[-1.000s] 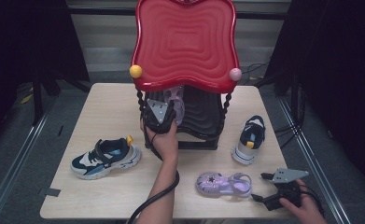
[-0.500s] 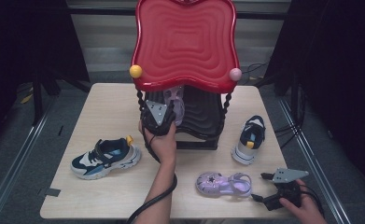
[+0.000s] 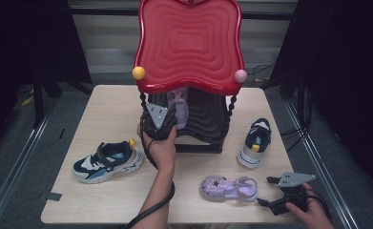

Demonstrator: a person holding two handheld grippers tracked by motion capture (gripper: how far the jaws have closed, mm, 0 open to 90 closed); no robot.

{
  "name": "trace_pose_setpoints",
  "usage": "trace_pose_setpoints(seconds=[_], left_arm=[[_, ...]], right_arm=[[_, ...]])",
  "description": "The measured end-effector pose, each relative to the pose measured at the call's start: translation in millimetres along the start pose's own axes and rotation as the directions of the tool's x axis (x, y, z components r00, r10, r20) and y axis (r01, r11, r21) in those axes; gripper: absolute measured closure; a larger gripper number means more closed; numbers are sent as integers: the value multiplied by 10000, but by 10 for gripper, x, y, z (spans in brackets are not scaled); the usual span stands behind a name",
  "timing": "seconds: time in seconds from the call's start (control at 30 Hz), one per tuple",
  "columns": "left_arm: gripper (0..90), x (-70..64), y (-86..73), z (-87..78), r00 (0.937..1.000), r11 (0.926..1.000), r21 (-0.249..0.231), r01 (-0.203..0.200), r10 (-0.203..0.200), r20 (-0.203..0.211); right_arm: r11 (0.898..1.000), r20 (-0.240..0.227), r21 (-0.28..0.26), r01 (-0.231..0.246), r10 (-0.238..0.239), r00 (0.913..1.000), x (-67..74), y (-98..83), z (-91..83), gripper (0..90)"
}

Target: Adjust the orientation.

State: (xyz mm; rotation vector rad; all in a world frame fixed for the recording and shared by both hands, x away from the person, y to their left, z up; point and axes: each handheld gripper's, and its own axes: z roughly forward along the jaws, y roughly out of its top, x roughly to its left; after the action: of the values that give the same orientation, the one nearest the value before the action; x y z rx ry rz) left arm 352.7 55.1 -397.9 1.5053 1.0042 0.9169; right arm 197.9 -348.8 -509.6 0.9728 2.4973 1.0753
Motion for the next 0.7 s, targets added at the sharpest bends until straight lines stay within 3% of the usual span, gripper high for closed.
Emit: trace_pose_setpoints(seconds=[0.2, 0.37, 0.7], left_arm=[[546, -12, 31, -67, 9998, 10000, 4, -33, 33, 207], [531, -21, 58, -151, 9978, 9991, 256, -324, 309, 591], [516, -11, 30, -246, 9875, 9930, 1014, -605, 447, 1510]], right_arm=[[10000, 5, 1, -2, 2, 10000, 0, 0, -1, 95], [10000, -2, 3, -2, 2, 10000, 0, 0, 0, 95], [10000, -2, -1, -1, 1, 10000, 0, 0, 0, 95]])
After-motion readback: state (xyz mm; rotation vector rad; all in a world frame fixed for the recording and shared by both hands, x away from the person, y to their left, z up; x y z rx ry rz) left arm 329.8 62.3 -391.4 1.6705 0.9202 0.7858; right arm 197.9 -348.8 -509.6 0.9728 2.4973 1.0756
